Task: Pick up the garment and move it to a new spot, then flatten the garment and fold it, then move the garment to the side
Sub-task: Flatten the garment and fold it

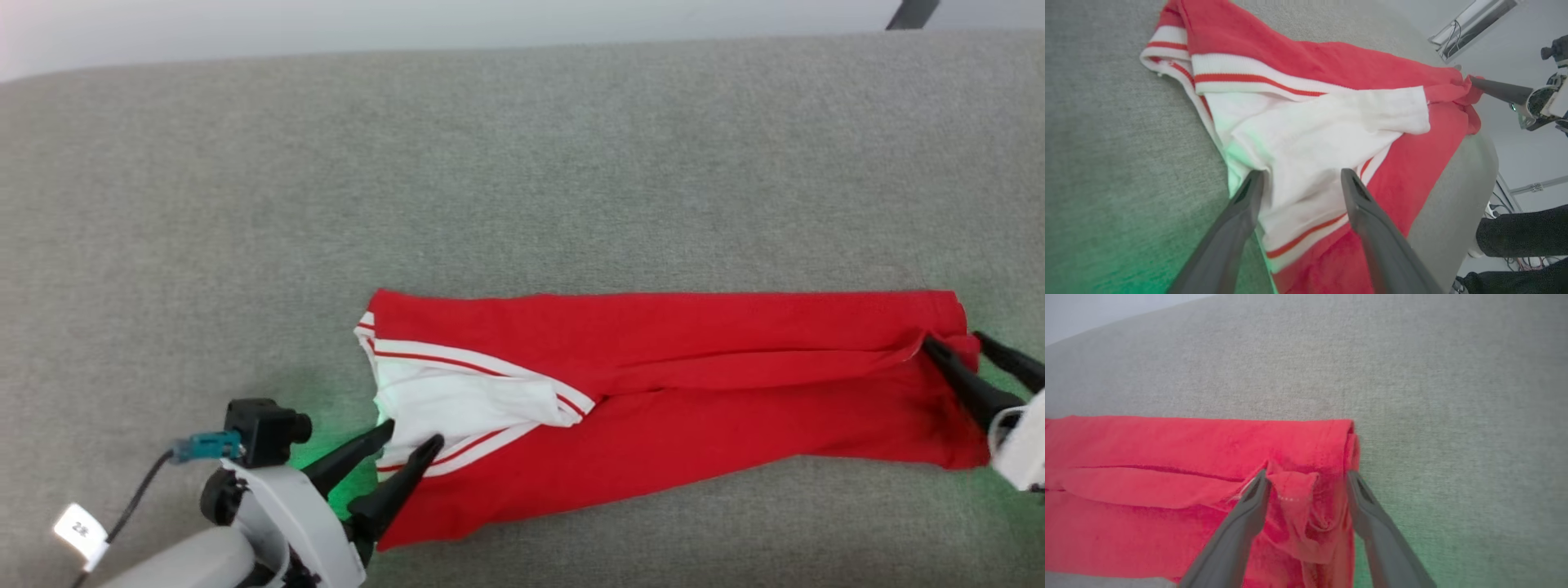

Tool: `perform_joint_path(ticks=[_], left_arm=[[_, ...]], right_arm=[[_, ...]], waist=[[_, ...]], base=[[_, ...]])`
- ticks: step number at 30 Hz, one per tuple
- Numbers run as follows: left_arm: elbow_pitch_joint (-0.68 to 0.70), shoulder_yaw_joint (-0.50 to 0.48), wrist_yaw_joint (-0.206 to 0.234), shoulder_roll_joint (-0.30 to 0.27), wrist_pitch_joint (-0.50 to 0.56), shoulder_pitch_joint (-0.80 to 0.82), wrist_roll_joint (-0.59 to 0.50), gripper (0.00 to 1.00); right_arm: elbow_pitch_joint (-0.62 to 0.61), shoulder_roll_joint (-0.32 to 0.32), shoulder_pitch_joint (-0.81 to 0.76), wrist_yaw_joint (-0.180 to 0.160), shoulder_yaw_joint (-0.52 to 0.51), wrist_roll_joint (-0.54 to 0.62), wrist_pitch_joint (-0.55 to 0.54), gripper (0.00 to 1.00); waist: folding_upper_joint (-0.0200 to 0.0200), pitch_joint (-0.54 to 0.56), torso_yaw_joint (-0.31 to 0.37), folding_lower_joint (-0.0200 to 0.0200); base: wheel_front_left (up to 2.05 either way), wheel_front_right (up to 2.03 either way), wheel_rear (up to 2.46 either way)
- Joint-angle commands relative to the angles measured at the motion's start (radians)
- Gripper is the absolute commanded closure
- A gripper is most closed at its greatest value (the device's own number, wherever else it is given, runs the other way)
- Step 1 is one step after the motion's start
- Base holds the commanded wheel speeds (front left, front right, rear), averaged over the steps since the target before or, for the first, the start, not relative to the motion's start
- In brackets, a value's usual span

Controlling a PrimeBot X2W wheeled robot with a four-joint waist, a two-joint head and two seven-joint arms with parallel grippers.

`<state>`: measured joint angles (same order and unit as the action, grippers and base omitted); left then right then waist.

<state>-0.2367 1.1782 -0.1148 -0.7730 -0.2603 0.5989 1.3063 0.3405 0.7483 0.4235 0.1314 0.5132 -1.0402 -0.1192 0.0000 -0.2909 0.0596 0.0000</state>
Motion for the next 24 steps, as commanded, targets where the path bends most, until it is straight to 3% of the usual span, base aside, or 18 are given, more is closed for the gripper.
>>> perform_joint_path(ticks=[1, 5, 14, 24], left_arm=[[-0.008, -0.023, 0.014, 0.010, -0.002, -0.033, -0.004, 0.00], [0.008, -0.150, 0.021, 0.070, -0.003, -0.107, -0.045, 0.00], [-0.034, -0.464, 0.002, 0.196, -0.003, -0.306, -0.223, 0.00], [-0.014, -0.820, -0.007, 0.341, -0.004, -0.430, -0.601, 0.00]], right_arm=[[-0.005, 0.008, -0.020, -0.002, -0.019, -0.016, 0.001, 0.00], [0.008, 0.036, -0.056, -0.002, -0.062, -0.042, -0.002, 0.00], [0.093, 0.024, -0.141, -0.002, -0.120, -0.099, -0.058, 0.00], [0.174, -0.030, -0.123, -0.002, -0.153, -0.116, -0.114, 0.00]], waist=[[0.0000, 0.017, -0.019, 0.0000], [0.0000, 0.039, -0.054, 0.0000], [0.0000, 0.091, -0.131, 0.0000], [0.0000, 0.102, -0.152, 0.0000]], base=[[0.00, 0.00, 0.00], [0.00, 0.00, 0.00], [0.00, 0.00, 0.00], [0.00, 0.00, 0.00]])
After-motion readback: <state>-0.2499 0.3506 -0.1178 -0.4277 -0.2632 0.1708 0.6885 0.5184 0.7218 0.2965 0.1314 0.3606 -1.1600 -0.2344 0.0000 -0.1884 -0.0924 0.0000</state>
